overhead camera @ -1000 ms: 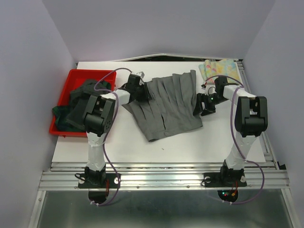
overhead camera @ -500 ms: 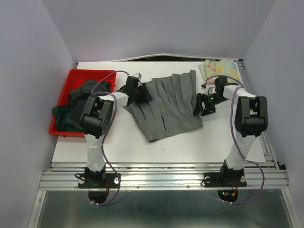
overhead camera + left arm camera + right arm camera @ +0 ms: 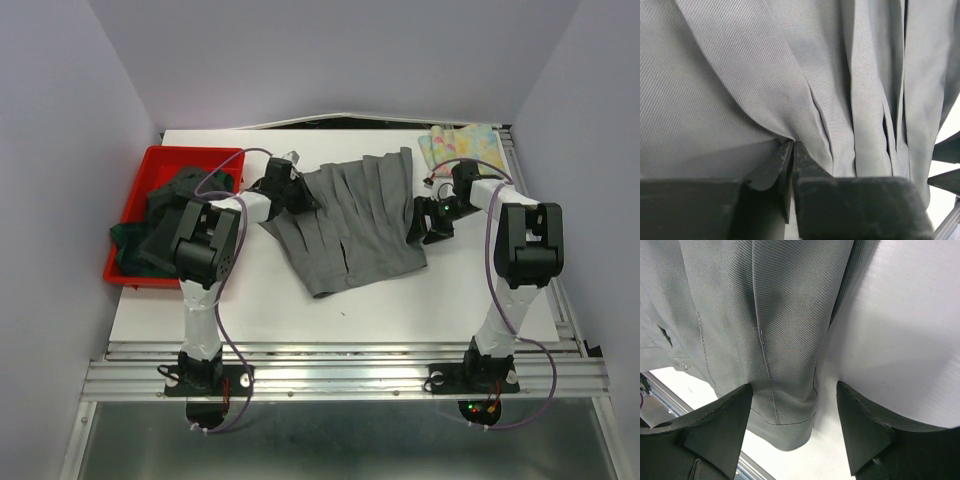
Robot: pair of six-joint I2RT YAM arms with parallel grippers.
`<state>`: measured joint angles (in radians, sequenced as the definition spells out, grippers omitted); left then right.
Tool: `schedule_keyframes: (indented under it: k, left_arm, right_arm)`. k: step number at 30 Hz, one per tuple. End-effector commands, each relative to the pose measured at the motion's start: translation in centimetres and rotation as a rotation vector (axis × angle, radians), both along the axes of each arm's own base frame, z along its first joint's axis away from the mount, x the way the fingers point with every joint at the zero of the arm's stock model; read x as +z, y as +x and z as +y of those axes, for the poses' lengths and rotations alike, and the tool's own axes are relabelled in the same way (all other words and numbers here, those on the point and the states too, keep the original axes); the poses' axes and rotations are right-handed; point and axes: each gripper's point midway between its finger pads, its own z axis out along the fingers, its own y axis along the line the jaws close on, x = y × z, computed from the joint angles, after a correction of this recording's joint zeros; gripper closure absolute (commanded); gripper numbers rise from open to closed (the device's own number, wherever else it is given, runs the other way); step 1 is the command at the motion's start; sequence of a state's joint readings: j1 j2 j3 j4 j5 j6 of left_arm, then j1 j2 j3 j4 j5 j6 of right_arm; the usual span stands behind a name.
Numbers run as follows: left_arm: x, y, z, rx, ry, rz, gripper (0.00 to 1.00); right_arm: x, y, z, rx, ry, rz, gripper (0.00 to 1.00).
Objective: Fold and stack the skirts
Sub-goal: Flatten the skirt out
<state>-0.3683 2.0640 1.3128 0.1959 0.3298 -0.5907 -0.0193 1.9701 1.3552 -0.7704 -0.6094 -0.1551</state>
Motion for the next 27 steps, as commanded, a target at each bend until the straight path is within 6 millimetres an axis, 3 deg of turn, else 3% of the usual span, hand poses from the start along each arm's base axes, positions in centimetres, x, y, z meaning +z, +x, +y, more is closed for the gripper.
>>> schedule_keyframes:
  k: [1, 9, 14, 21, 27]
  left_arm:
    - [2.9, 2.2, -0.7, -0.011, -0.053, -0.078, 1.0]
    - [7.5, 3.6, 1.0, 0.039, -0.068, -0.196, 1.0]
    - [9.7, 3.5, 0.5, 0.007, -0.108, -0.256, 1.0]
    - [12.6, 2.8, 0.1, -0.037, -0.143, -0.326, 1.0]
    - [15.9, 3.3, -0.1, -0.071, -0.135, -0.45, 1.0]
  right_arm:
    - [-0.7, -0.1, -0.8, 0.009, -0.036, 0.012, 0.26]
    - [-0.7, -0.3, -0.9, 0.023, -0.043, 0.011, 0.26]
    - [-0.9, -0.6, -1.2, 0.023, -0.036, 0.017, 0.28]
    - [-0.9, -0.5, -0.7, 0.032, -0.002, 0.009, 0.48]
    - [-0.2, -0.2, -0.3, 0.031, 0.022, -0.01, 0.39]
